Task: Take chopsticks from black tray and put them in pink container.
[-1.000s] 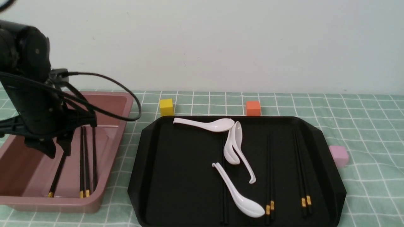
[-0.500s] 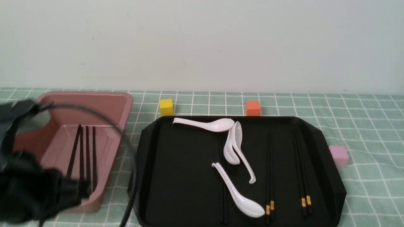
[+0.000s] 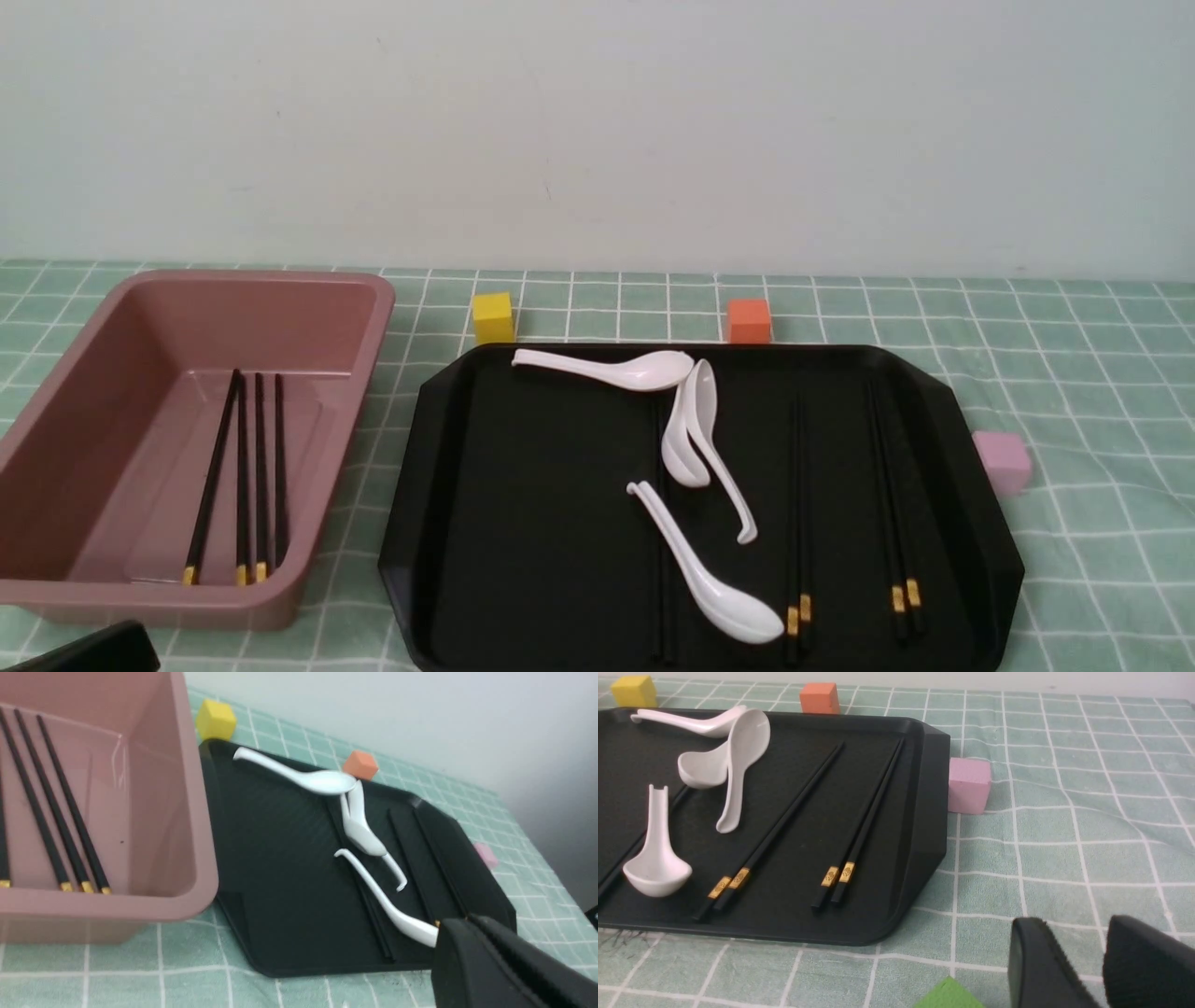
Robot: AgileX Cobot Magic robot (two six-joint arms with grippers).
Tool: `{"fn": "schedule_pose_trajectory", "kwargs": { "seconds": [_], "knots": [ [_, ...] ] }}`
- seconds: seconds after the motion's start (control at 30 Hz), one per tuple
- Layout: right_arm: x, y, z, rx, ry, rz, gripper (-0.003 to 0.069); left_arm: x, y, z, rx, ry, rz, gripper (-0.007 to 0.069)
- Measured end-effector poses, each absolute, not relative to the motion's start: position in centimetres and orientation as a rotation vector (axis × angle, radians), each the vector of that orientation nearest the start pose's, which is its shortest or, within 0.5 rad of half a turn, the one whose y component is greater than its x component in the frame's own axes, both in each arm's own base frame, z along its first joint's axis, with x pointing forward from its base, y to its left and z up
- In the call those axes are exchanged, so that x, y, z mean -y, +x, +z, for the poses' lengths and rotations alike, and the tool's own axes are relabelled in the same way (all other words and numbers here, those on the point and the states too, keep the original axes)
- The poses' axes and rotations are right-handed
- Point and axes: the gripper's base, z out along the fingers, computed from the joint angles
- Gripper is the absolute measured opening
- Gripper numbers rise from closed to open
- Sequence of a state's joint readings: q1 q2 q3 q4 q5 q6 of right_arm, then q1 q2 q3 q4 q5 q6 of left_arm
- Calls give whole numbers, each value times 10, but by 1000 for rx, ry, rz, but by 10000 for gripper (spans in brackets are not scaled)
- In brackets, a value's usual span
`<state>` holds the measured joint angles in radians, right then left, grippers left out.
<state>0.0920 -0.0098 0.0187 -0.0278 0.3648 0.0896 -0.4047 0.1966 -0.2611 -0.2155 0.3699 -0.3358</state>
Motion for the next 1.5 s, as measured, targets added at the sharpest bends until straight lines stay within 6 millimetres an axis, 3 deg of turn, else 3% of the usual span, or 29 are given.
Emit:
{"fn": "schedule_pose_trajectory", "kwargs": {
  "seconds": [0.5,0.67,0.93,1.07,1.5],
  "knots": [
    [-4,53,175,-1858,-19,99,239,31,55,253,-1846,-53,-722,-13],
    [-4,53,175,-1858,-19,99,239,24,49,240,-1806,-29,-639,-13],
    [-4,53,175,-1858,-19,99,239,9,50,194,-1806,-293,-444,-13],
    [-4,53,175,-1858,-19,99,239,4,52,174,-1854,-321,-341,-13],
    [-4,53,175,-1858,-19,99,239,2,52,170,-1871,-282,-283,-11]
  ]
}}
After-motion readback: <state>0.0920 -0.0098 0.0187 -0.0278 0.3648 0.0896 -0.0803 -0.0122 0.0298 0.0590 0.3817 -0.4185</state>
